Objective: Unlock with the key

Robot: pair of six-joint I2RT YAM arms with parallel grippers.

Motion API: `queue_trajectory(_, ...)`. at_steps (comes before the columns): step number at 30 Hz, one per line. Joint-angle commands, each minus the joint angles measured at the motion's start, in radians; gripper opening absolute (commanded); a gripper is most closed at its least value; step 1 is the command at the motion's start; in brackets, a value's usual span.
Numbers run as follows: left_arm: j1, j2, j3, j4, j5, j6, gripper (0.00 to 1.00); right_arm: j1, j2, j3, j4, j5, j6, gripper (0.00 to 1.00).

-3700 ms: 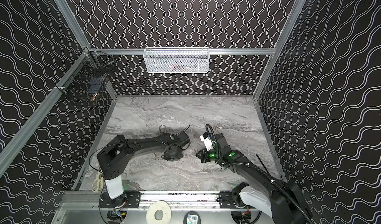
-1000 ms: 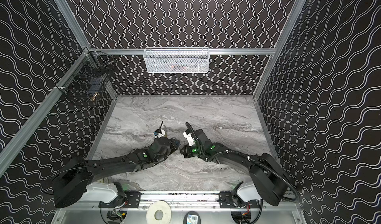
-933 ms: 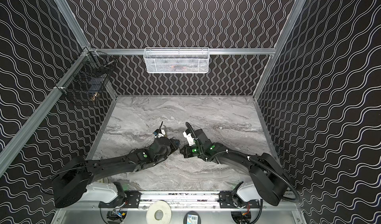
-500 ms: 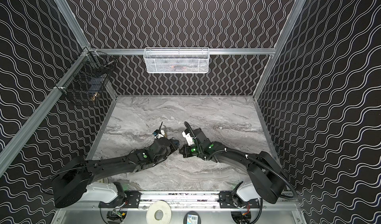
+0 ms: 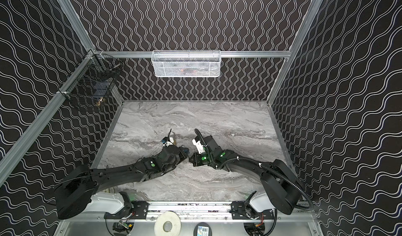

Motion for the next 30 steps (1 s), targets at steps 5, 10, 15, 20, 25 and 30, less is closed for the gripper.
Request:
queue_trajectory(5,-0.001,-0.01,-0.021,0.045,-0.003,0.029,0.23,0.001,-0.008,-0.013,0.137,-0.132,0.04,0.0)
queue_trajectory(10,-0.001,-0.032,-0.039,0.032,-0.01,0.024,0.23,0.001,-0.028,-0.011,0.137,-0.151,0.03,0.0)
queue_trajectory(15,-0.001,-0.064,-0.044,0.011,-0.027,0.039,0.22,-0.001,-0.034,-0.026,0.135,-0.148,0.03,0.0)
queue_trajectory(20,-0.001,-0.086,-0.061,0.014,-0.046,0.027,0.22,-0.001,-0.027,-0.021,0.1,-0.12,0.035,0.0)
queue_trajectory(25,-0.002,-0.103,-0.083,0.03,-0.092,0.024,0.22,0.001,-0.046,-0.041,0.067,-0.068,0.052,0.0)
queue_trajectory(30,-0.002,-0.111,-0.097,0.056,-0.124,0.041,0.21,0.004,-0.085,-0.072,0.078,-0.069,0.074,0.0)
